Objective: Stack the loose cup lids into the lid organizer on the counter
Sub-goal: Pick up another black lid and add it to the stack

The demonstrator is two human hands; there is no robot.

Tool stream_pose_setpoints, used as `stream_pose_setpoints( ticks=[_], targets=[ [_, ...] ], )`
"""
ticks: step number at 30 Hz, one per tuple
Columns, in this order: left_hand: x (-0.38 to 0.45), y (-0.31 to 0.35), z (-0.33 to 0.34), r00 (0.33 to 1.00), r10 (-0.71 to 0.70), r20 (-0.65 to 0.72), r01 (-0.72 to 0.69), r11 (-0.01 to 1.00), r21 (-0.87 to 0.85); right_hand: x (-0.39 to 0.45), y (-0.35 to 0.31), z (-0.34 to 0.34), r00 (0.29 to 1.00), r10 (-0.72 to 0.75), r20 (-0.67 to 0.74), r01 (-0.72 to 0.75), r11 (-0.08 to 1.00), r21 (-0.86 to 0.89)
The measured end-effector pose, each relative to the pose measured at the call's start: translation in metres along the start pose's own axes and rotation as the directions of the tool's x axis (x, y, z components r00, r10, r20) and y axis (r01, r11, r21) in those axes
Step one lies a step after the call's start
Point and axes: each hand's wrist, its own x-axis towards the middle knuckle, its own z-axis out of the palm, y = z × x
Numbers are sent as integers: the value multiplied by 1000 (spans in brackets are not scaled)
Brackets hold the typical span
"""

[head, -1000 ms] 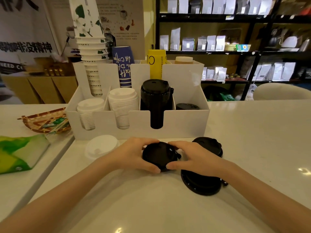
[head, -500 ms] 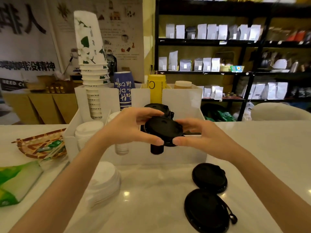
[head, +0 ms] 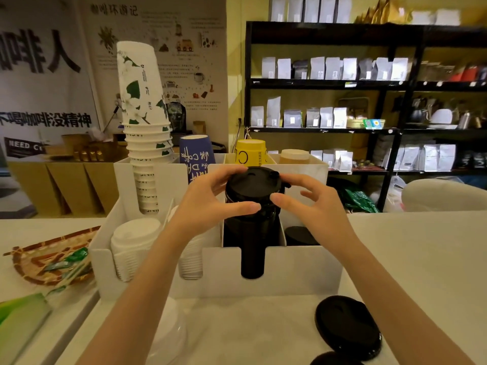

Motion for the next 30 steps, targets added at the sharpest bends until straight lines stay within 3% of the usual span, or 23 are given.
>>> stream_pose_setpoints(
  ticks=[8, 15, 23, 30],
  targets=[
    [9, -22, 10, 997, -82, -7, 82, 980, 181, 0, 22, 16, 996, 31, 79, -28, 998, -48],
    [7, -23, 13, 992, -126, 22, 117, 967, 226, 0, 36, 21, 992, 45, 121, -37, 997, -69],
    [5, -24, 11, 984, -165, 68, 146, 964, 221, -3, 32, 22, 993, -38, 109, 60, 976, -208],
    [3, -23, 11, 973, -204, 108, 175, 957, 230, -7, 34, 26, 997, -31, 71, 45, 979, -197]
  ],
)
